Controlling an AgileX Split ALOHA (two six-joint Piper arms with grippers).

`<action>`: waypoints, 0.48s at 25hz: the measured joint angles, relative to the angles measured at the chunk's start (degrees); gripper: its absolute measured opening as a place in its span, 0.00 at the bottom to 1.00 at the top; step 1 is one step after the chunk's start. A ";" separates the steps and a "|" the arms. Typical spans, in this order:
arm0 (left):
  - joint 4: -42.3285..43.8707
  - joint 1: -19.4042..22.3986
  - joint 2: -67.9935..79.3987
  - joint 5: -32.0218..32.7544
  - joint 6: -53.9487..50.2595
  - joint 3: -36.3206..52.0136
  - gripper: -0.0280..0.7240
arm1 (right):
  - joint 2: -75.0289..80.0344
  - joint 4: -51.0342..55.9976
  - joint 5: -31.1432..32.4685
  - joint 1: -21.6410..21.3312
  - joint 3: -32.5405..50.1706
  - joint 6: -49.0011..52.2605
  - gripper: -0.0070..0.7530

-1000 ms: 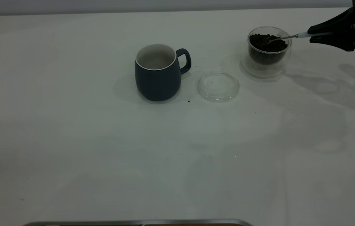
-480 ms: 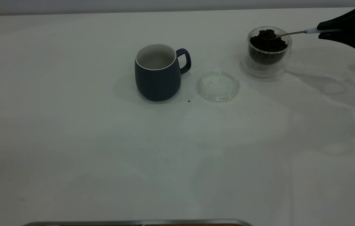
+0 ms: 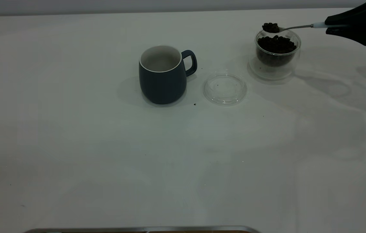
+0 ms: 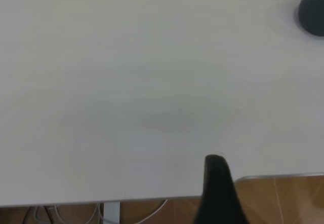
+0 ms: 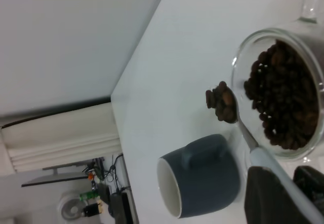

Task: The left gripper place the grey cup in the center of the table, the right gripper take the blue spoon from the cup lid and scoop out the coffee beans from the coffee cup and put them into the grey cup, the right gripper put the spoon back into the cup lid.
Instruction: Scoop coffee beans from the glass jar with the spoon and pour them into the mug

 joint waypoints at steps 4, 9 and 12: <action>0.00 0.00 0.00 0.00 0.00 0.00 0.82 | 0.00 0.00 1.28 0.00 0.00 -0.68 0.15; 0.00 0.00 0.00 0.00 0.00 0.00 0.82 | 0.00 0.00 1.76 0.00 0.00 -1.25 0.15; 0.00 0.00 0.00 0.00 0.00 0.00 0.82 | 0.00 0.00 2.00 0.00 0.00 -1.42 0.15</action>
